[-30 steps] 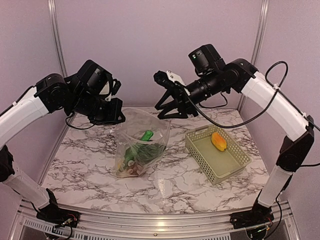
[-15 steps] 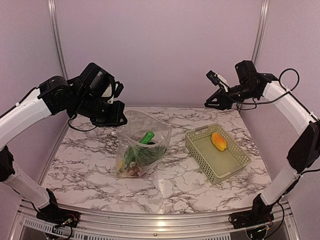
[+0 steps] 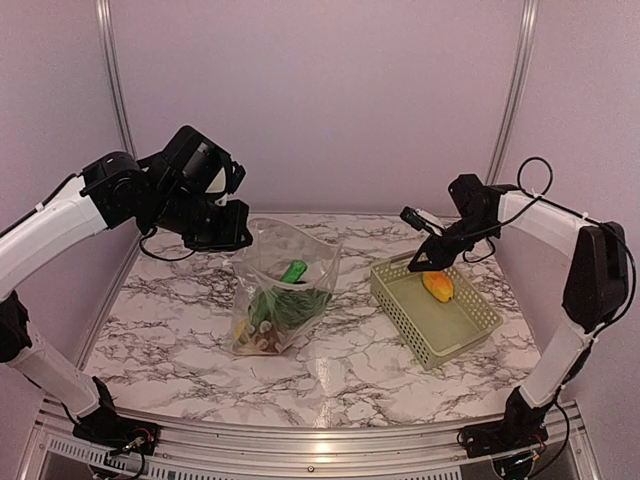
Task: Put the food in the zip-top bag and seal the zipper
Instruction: Adjust the fake vegetable in the bin.
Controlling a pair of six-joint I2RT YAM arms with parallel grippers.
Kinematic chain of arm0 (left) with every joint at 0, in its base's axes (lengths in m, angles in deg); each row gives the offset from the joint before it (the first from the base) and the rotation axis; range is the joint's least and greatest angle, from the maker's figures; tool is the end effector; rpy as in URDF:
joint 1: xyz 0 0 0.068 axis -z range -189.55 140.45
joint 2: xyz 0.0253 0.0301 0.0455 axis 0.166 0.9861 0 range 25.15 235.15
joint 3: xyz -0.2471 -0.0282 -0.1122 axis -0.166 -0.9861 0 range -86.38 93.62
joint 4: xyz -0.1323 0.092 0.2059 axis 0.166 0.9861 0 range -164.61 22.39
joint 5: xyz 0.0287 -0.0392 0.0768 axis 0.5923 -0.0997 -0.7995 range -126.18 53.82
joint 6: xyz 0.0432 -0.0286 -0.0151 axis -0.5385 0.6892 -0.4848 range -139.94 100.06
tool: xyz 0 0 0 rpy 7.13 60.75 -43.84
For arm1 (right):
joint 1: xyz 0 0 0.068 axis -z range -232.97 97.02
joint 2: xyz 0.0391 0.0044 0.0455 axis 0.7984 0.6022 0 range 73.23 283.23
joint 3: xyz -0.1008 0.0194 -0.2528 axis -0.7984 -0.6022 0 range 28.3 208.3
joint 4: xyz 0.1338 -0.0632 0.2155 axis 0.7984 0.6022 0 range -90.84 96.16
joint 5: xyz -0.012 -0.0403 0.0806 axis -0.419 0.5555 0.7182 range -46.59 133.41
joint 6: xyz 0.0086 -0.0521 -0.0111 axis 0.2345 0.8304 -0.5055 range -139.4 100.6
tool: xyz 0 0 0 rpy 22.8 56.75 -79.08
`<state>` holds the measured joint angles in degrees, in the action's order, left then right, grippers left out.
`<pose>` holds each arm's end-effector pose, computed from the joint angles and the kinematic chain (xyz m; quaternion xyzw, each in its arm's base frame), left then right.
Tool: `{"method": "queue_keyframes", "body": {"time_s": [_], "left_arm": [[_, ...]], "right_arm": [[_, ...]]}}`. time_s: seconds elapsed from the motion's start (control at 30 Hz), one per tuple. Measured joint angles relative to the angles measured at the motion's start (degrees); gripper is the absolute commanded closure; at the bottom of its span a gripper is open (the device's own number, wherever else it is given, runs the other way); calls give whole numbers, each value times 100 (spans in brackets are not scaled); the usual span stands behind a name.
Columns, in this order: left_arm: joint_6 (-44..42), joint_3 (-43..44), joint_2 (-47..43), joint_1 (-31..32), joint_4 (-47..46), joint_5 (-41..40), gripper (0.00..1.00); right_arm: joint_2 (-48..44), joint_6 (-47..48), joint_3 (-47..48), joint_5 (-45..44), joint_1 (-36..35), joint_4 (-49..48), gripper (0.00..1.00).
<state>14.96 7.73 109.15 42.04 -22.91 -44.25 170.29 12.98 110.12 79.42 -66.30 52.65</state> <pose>0.1932 -0.2357 0.4056 0.1035 0.9044 -0.2334 0.3419 0.3279 0.0992 0.2732 -0.4156 0.8392 0.2705 0.2234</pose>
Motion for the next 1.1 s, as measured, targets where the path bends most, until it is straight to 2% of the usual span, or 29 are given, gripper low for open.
{"method": "queue_keyframes", "body": {"time_s": [0.27,0.8,0.97,1.1], "left_arm": [[164,0,-11,-96,11,-223,100],[824,2,-52,-190,240,-601,98],[887,2,-109,-212,323,-706,99],[907,9,-116,-227,367,-745,98]], "right_arm": [[350,-385,-66,-505,-13,-387,75],[1113,-1408,-367,-1045,-339,-1320,69],[1207,-1700,-367,-1215,-584,-1537,62],[1281,-1799,-378,-1502,-796,-1644,60]]}}
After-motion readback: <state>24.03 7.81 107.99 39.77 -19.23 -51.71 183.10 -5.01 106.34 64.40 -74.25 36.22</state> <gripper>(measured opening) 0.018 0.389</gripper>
